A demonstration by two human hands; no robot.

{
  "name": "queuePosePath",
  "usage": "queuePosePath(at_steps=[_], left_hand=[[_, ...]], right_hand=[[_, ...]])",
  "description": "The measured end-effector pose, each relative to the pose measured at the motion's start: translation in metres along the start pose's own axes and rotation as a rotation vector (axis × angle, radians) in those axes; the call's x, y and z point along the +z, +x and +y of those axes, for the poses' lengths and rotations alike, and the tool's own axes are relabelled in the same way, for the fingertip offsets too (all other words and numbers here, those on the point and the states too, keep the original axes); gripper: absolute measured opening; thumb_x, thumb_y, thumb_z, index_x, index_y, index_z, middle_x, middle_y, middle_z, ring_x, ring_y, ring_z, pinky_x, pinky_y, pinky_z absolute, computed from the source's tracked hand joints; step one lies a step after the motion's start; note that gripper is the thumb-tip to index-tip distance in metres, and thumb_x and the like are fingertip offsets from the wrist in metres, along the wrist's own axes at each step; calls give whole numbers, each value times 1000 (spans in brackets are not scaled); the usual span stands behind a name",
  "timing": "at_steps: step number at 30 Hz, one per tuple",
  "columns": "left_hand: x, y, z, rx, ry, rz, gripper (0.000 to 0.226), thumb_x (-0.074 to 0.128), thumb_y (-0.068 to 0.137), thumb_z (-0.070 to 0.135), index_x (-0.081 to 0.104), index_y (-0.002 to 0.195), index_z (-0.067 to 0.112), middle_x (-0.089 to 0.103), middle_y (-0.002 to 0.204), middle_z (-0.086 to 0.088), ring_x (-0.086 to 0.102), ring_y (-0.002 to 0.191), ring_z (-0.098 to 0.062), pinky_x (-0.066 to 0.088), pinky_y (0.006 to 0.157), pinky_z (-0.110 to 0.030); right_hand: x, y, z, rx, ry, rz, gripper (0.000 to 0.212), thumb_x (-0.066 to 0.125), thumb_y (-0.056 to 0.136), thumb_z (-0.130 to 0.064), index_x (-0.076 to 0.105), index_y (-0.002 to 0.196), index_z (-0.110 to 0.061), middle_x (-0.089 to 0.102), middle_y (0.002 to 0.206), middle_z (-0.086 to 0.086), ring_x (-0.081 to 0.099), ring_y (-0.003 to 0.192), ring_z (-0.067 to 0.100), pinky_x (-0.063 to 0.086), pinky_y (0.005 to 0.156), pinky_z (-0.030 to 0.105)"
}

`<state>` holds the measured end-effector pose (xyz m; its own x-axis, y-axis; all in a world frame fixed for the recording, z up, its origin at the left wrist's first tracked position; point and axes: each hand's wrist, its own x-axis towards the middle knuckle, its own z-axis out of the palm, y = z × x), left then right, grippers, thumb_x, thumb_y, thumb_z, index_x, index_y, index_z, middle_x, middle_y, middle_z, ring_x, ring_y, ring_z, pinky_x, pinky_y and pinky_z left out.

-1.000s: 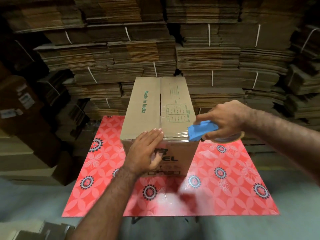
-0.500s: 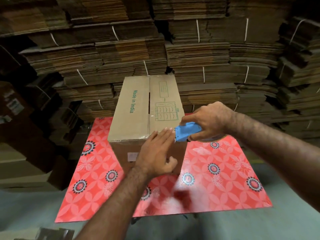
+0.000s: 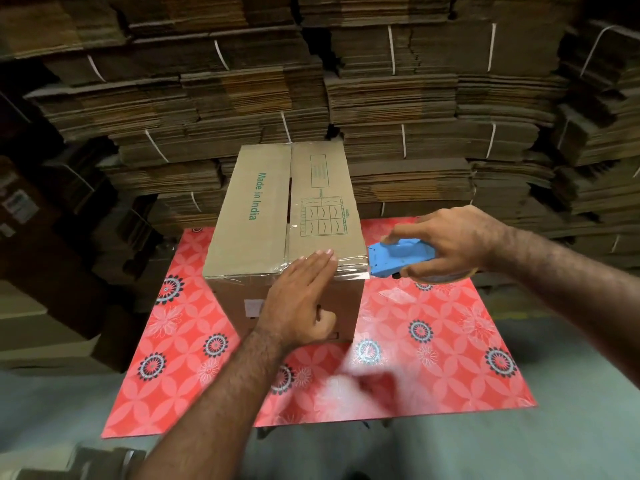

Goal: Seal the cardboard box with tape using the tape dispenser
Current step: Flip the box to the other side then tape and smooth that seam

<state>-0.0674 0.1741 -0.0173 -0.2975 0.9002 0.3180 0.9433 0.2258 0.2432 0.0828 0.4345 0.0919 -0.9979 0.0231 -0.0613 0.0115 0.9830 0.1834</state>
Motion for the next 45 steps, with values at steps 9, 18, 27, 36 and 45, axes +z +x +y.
queuePosePath(at_steps=[9,18,27,36,45], left_hand=[[-3,17,31,-152,113,17,81,58,68,43,50,140,5,49,148,-13,43,139,-29,28,119,-43],[13,35,59,-16,62,-88,82,46,67,32,43,144,2,43,152,-16,38,142,-30,16,121,-34],[11,31,57,-6,93,-125,83,57,67,22,43,146,2,41,154,-15,39,143,-29,21,121,-39],[-4,43,64,14,228,-175,68,55,72,31,51,135,7,52,144,-12,51,131,-27,42,104,-41],[-4,46,61,56,431,-296,79,61,70,32,45,143,6,44,152,-14,46,136,-27,43,98,-42]], right_hand=[[26,-7,-4,46,-52,38,65,39,80,-85,37,137,-53,67,109,-14,67,96,17,47,60,28],[43,-10,1,61,-7,115,65,43,80,-83,40,136,-52,68,100,-12,68,91,17,45,60,29],[53,-37,9,140,192,57,68,40,80,-81,41,139,-47,69,112,-9,66,97,18,40,65,29],[51,-8,-20,167,17,28,59,46,81,-79,46,129,-45,68,96,-8,66,84,21,47,59,30],[126,-27,-19,290,5,-128,61,50,75,-77,49,123,-40,71,102,1,69,91,29,53,70,34]])
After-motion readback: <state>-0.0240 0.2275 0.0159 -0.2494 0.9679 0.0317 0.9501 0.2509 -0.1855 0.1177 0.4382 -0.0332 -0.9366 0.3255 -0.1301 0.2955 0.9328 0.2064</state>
